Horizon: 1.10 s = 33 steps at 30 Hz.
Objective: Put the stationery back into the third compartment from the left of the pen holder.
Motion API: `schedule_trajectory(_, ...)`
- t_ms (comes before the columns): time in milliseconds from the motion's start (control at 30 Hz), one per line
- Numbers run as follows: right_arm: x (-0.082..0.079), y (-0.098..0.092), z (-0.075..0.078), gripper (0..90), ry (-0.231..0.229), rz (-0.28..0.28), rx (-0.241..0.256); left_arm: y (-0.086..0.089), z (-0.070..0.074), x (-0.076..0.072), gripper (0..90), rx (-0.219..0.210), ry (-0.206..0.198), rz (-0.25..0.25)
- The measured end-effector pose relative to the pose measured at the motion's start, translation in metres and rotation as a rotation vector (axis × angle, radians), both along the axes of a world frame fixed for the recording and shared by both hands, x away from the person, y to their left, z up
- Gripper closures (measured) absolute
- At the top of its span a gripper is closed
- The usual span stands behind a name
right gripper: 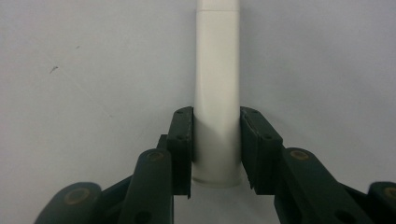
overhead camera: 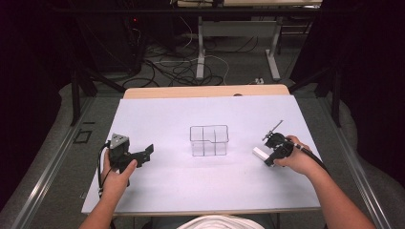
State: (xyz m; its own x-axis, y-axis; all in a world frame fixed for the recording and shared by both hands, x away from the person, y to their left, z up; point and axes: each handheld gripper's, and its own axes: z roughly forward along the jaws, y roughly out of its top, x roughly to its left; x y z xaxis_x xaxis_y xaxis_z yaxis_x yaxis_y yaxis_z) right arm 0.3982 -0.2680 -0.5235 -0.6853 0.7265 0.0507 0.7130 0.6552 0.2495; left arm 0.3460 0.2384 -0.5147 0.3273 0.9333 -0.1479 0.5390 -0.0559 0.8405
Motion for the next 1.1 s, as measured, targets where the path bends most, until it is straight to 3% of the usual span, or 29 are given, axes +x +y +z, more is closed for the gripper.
schedule_trajectory(167, -0.002, 0.001, 0.005, 67.1, -0.019, 0.010, 0.012, 0.000, 0.000, 0.000, 1.5, -0.001, 0.000, -0.001)
schedule_trajectory(267, -0.005, 0.004, 0.011, 67.1, -0.067, 0.018, -0.009, 0.000, 0.000, 0.000, 1.5, -0.001, 0.004, -0.001)
schedule_trajectory(333, -0.007, 0.008, 0.013, 67.1, -0.101, 0.011, 0.005, -0.001, 0.000, 0.000, 1.5, -0.002, 0.005, -0.002)
schedule_trajectory(400, -0.009, 0.011, 0.017, 67.1, -0.134, 0.025, 0.029, -0.001, 0.000, 0.000, 1.5, -0.002, 0.009, -0.004)
schedule_trajectory(433, -0.009, 0.013, 0.021, 67.1, -0.144, 0.044, -0.004, -0.001, 0.000, 0.000, 1.5, -0.004, 0.009, -0.005)
schedule_trajectory(467, -0.010, 0.015, 0.022, 67.1, -0.167, 0.046, 0.018, -0.001, 0.000, 0.001, 1.5, -0.003, 0.008, -0.006)
schedule_trajectory(500, -0.010, 0.016, 0.025, 67.1, -0.179, 0.072, 0.009, -0.001, 0.000, 0.000, 1.5, -0.006, 0.016, -0.007)
schedule_trajectory(700, -0.013, 0.027, 0.038, 67.1, -0.343, 0.145, -0.015, -0.003, 0.005, 0.001, 0.4, -0.024, 0.016, -0.015)
schedule_trajectory(833, -0.016, 0.034, 0.044, 67.1, -0.464, 0.241, -0.051, -0.004, 0.007, 0.002, 0.4, -0.030, 0.015, -0.028)
schedule_trajectory(1100, -0.024, 0.049, 0.054, 67.1, -0.739, 0.450, -0.180, -0.006, 0.014, 0.002, 0.4, -0.043, 0.002, -0.053)
